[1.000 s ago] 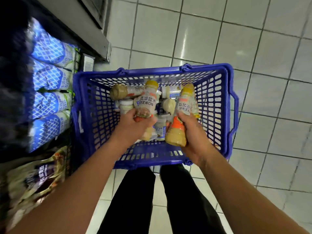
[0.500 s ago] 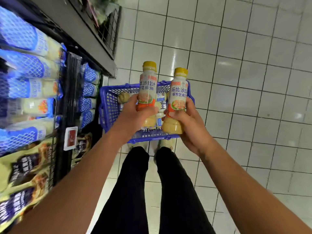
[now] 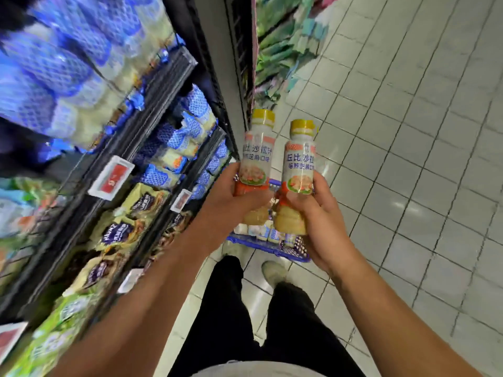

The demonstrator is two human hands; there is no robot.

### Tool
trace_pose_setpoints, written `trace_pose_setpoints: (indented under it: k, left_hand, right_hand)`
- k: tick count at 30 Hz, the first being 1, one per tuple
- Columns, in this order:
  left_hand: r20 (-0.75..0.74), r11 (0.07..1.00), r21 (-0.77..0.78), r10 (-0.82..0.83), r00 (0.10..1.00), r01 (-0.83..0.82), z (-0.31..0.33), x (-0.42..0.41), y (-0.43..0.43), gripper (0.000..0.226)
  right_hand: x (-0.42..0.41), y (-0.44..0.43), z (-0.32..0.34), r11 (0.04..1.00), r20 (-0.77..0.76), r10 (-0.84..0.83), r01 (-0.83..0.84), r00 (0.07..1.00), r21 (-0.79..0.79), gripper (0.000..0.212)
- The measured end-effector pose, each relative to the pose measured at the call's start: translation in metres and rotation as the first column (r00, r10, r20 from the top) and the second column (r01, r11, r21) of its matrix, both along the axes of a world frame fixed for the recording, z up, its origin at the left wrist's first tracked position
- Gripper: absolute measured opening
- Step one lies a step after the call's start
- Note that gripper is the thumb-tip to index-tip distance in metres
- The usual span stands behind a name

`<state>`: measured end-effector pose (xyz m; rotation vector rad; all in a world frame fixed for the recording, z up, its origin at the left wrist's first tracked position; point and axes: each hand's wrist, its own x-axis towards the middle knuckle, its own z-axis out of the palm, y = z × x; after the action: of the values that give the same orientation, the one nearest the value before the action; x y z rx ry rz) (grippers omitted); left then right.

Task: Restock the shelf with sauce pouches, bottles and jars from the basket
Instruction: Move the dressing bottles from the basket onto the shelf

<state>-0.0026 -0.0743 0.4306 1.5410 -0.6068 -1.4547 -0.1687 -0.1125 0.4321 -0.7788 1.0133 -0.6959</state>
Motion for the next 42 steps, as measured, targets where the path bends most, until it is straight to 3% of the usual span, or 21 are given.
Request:
trace_pose_setpoints:
  k: [5,10,17,22,31,42]
  left_hand:
    - [0.002,0.961,-0.080,0.265,0.964,-0.264,0.043,-0.013,0.058,0.045]
    - [-0.011,0.849,-0.167,0.506,0.862,-0.501,0.077,-0.026,0.121,0.051]
    - [-0.002,0.636,-0.206,0.760,0.650,-0.744,0.109,-0.035,0.223,0.051]
    - [-0.005,0.411,-0.221,0.906,0.423,-0.884,0.115,-0.047,0.306,0.051]
    - [0.024,0.079,-0.258,0.997,0.075,-0.963,0.122,-0.082,0.477,0.038]
    - [0.051,-0.167,-0.299,0.980,-0.190,-0.940,0.137,-0.134,0.661,0.035]
  right_hand:
    - [0.003,0.018,0.040,0.963,0.037,0.253,-0.247,0.967,-0.109,0.047]
    - [0.018,0.049,0.071,0.837,0.016,0.507,-0.487,0.862,-0.249,0.046]
    - [0.053,0.113,0.098,0.591,-0.008,0.779,-0.739,0.627,-0.324,0.050]
    - [0.078,0.178,0.104,0.409,-0.035,0.895,-0.851,0.444,-0.329,0.056]
    - [0.096,0.346,0.116,0.137,-0.050,0.985,-0.923,0.166,-0.361,0.054]
    - [0.087,0.538,0.136,-0.078,-0.044,0.997,-0.923,-0.067,-0.377,0.053]
